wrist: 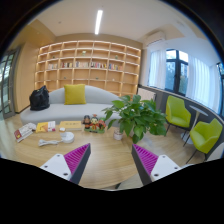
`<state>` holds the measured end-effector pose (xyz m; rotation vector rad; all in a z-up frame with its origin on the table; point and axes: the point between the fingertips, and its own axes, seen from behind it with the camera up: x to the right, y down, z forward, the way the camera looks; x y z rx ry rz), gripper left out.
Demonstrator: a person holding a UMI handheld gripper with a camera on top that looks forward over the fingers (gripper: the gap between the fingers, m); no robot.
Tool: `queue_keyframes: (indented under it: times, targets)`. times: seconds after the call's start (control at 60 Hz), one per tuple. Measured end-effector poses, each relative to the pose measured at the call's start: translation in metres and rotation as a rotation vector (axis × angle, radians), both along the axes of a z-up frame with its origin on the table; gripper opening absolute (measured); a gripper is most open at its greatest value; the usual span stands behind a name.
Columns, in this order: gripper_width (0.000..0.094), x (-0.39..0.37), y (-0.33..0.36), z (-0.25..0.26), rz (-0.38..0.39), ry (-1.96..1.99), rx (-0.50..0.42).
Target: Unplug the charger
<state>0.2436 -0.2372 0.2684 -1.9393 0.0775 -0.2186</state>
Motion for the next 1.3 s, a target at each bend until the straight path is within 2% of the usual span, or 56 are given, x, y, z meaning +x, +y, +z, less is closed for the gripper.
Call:
queue_keyframes:
  times: [0.133,0.267,0.367,0.483,0.617,0.783,0.95,1.033,1.083,1.133,1.167,1.3]
  targets:
    - [0.0855,0.000,0.001,-0.017,-0.005,-0.009,-0.031]
    - [0.0858,-0.018,0.022,-0.061,0.022,-0.011,-0.070]
    - [0.0852,-0.057,0.035,-0.098,0.077,-0.001,-0.111]
    - [0.0855,-0.132,0.070,-0.139,0.203,0.052,-0.134]
    - [0.0854,-0.201,0.146,-0.161,0.291,0.099,-0.092]
    - [0.0849,-0.253,0.258,-0.184,0.299,0.126,-0.039]
    - [0.0826,-0.272,0.335,-0.214,0.263,0.126,-0.049]
    - [0.0729,-0.274,0.357,-0.225,0.255,0.105,-0.054]
    - [0.0576,-0.276,0.365,-0.233,0.248,0.104,-0.062]
    - [0.0376,-0.275,0.368,-0.239,0.236,0.123,-0.072]
    - [0.0364,-0.275,0.370,-0.235,0.229,0.143,-0.053]
    - [0.0247,-0.276,0.369,-0.234,0.221,0.140,-0.077]
